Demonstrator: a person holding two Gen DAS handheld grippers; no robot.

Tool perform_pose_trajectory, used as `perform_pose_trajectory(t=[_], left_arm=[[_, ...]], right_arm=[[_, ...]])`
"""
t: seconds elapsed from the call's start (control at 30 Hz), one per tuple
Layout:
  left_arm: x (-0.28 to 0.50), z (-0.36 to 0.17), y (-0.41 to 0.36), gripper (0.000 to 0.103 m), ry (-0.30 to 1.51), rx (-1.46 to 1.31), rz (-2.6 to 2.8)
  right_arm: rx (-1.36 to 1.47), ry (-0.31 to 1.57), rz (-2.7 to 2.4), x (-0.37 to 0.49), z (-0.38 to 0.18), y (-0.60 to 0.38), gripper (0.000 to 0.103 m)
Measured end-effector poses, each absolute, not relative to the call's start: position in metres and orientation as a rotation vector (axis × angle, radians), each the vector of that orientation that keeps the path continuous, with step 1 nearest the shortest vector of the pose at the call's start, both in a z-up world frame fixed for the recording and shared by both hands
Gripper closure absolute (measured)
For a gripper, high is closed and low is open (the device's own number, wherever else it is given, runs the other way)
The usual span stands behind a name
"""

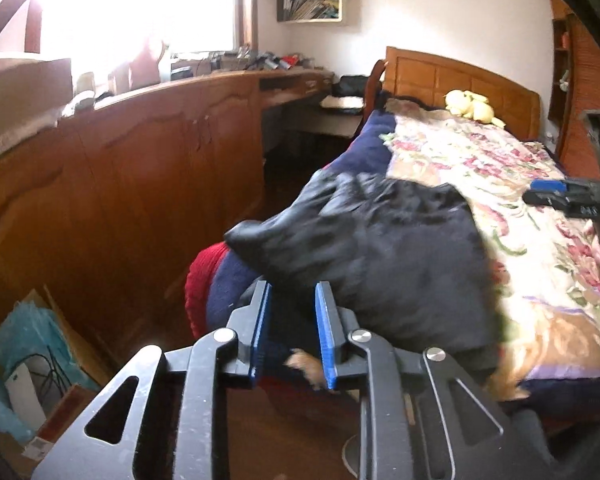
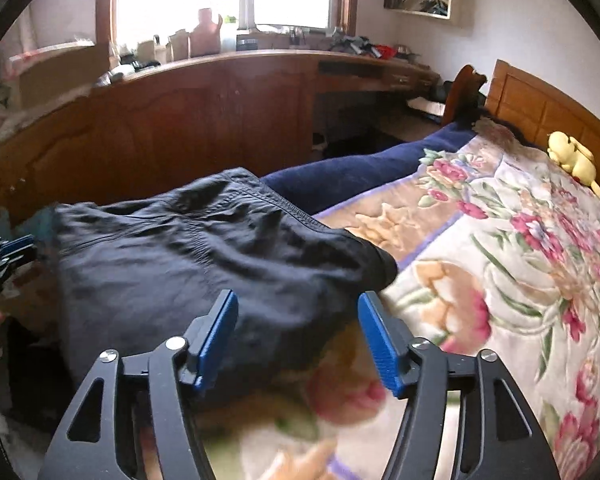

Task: Fold large clothes
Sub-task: 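Lower the bundle onto the bed corner and open both tools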

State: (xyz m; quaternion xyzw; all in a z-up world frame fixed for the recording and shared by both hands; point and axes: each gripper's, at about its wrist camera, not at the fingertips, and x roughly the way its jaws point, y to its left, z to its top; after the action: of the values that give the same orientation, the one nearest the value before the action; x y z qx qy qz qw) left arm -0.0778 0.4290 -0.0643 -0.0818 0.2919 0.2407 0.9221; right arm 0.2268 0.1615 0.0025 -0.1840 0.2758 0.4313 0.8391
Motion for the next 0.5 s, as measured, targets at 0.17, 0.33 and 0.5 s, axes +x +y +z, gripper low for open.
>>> perform_pose_trajectory(t=[0.17, 0.33, 0.5], left_arm=[[-0.063, -0.038, 0.388, 0.079, 0.558, -0.135, 0.434], [-0.033, -0.017, 0.335, 0.079, 0.540, -0.111, 0.335], [0.001, -0.010, 0.276, 0.079, 0.551, -0.080, 0.248]], right_arm=[[-0.347, 0.541, 0.873, 0.194, 0.020, 0.094, 0.027], [-0.304, 0.490, 0.811, 0.173, 0.035, 0.028, 0.020], [-0.251, 0.479, 0.722, 0.152, 0.041, -0.042, 0.019]])
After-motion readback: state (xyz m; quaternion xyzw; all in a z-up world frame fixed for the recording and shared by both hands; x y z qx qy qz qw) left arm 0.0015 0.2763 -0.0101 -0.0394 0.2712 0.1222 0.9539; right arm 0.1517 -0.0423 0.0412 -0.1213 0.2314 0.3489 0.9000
